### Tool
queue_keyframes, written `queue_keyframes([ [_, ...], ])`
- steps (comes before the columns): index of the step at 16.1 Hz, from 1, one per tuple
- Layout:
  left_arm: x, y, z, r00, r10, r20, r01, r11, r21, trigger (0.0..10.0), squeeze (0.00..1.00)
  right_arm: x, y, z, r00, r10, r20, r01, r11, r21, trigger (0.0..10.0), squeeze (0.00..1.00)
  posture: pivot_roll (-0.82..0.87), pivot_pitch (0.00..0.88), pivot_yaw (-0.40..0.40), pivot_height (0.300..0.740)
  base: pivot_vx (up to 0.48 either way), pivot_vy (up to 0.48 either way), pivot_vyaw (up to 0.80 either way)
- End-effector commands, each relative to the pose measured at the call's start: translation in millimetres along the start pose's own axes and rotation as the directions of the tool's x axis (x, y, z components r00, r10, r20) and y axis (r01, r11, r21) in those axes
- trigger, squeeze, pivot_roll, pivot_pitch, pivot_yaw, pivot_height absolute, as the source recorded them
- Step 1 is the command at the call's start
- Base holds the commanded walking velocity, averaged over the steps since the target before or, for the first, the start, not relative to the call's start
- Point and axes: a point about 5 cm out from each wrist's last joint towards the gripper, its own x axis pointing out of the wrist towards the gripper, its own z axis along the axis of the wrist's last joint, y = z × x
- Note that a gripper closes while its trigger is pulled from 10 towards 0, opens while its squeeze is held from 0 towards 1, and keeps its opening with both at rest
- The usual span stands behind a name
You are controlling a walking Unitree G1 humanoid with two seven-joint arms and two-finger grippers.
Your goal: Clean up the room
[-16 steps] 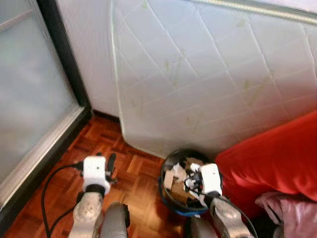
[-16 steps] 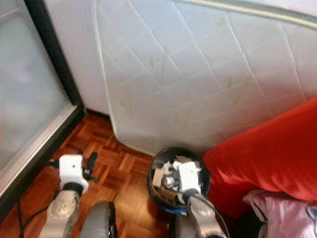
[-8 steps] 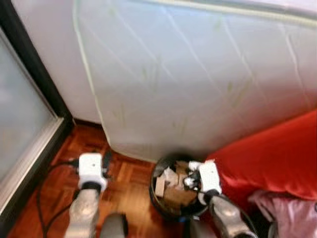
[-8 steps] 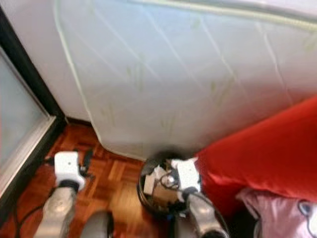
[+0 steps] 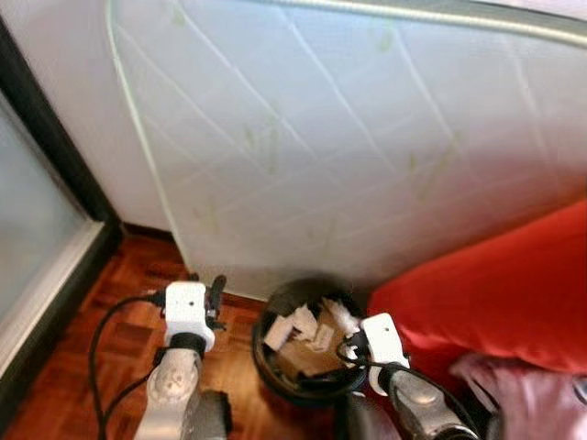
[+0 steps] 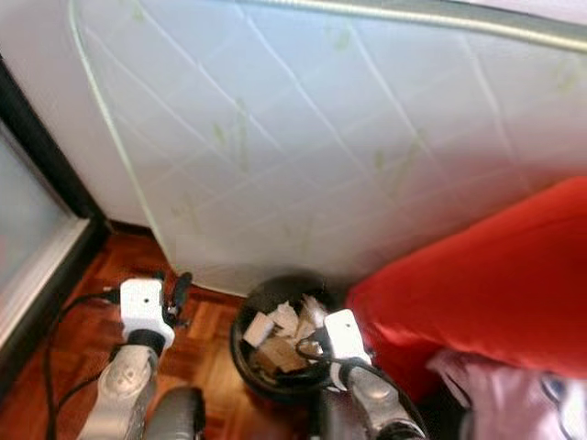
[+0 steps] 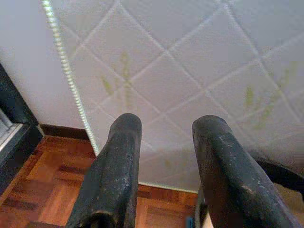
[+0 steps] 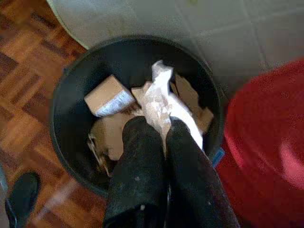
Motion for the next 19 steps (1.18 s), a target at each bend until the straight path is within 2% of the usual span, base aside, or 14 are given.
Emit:
queue_keyframes([
  [1, -4.1, 0.7, -2, 1.000, 0.002, -0.013, -0.002, 1.000, -0.007, 10.0, 0.00, 1.9, 7.5, -4, 0.999, 0.022, -0.043, -0.023, 1.000, -0.017, 10.0, 0.00, 0.11, 0.199, -0.096, 0.630, 0.000, 0.000, 0.00],
  [2, -4.5, 0.6, -2, 1.000, 0.001, -0.012, -0.001, 1.000, -0.006, 10.0, 0.00, 3.3, 7.6, -1, 0.999, 0.016, -0.043, -0.016, 1.000, -0.016, 10.0, 0.00, 0.11, 0.204, -0.095, 0.630, 0.000, 0.000, 0.00],
  [3, -6.3, 0.3, 0, 1.000, -0.001, -0.008, 0.001, 1.000, -0.006, 10.0, 0.00, 10.3, 13.4, 15, 1.000, 0.017, -0.007, -0.017, 0.999, 0.028, 10.0, 0.00, 0.12, 0.214, -0.094, 0.630, 0.000, 0.000, 0.00],
  [4, -7.5, 0.4, 0, 1.000, 0.000, -0.006, 0.000, 1.000, -0.005, 10.0, 0.00, 13.0, 18.9, 20, 0.999, 0.034, 0.009, -0.034, 0.999, 0.039, 10.0, 0.00, 0.13, 0.220, -0.095, 0.630, 0.000, 0.000, 0.00],
  [8, -11.2, 2.1, 3, 1.000, 0.011, 0.001, -0.011, 1.000, -0.002, 10.0, 0.00, 14.7, 31.2, 24, 0.990, 0.133, 0.043, -0.136, 0.988, 0.075, 10.0, 0.00, 0.15, 0.239, -0.101, 0.630, 0.000, 0.000, 0.00],
  [10, -14.6, 0.4, 4, 1.000, 0.014, 0.003, -0.014, 1.000, -0.005, 10.0, 0.00, 13.2, 28.3, 23, 0.988, 0.145, 0.046, -0.148, 0.987, 0.062, 10.0, 0.00, 0.16, 0.246, -0.107, 0.630, 0.000, 0.000, 0.00],
  [12, -16.6, -1.0, 6, 1.000, 0.015, 0.007, -0.015, 1.000, -0.007, 10.0, 0.00, 12.9, 18.1, 28, 0.991, 0.115, 0.062, -0.121, 0.988, 0.093, 10.0, 0.00, 0.17, 0.254, -0.110, 0.630, 0.000, 0.000, 0.00],
  [14, -16.8, -0.9, 8, 1.000, 0.017, 0.010, -0.017, 1.000, -0.006, 10.0, 0.00, 13.0, 15.6, 30, 0.991, 0.110, 0.074, -0.118, 0.986, 0.117, 10.0, 0.00, 0.18, 0.260, -0.113, 0.630, 0.000, 0.000, 0.00],
  [15, -17.2, 0.7, 11, 0.999, 0.027, 0.018, -0.027, 1.000, -0.005, 10.0, 0.00, 16.6, 17.5, 44, 0.985, 0.118, 0.129, -0.140, 0.973, 0.185, 10.0, 0.00, 0.19, 0.268, -0.115, 0.630, 0.000, 0.000, 0.00],
  [16, -17.4, 1.8, 12, 0.999, 0.033, 0.022, -0.033, 0.999, -0.004, 10.0, 0.00, 19.0, 19.9, 52, 0.980, 0.124, 0.154, -0.156, 0.965, 0.212, 10.0, 0.00, 0.20, 0.274, -0.116, 0.630, 0.000, 0.000, 0.00],
  [17, -18.4, 4.0, 15, 0.999, 0.044, 0.031, -0.044, 0.999, 0.001, 10.0, 0.00, 23.2, 23.7, 68, 0.975, 0.122, 0.187, -0.164, 0.960, 0.227, 10.0, 0.00, 0.22, 0.287, -0.118, 0.630, 0.000, 0.000, 0.00],
  [19, -20.2, 8.0, 19, 0.997, 0.060, 0.038, -0.060, 0.998, 0.007, 10.0, 0.00, 27.6, 26.4, 85, 0.975, 0.079, 0.206, -0.124, 0.969, 0.215, 10.0, 0.00, 0.23, 0.299, -0.121, 0.630, 0.000, 0.000, 0.00],
])
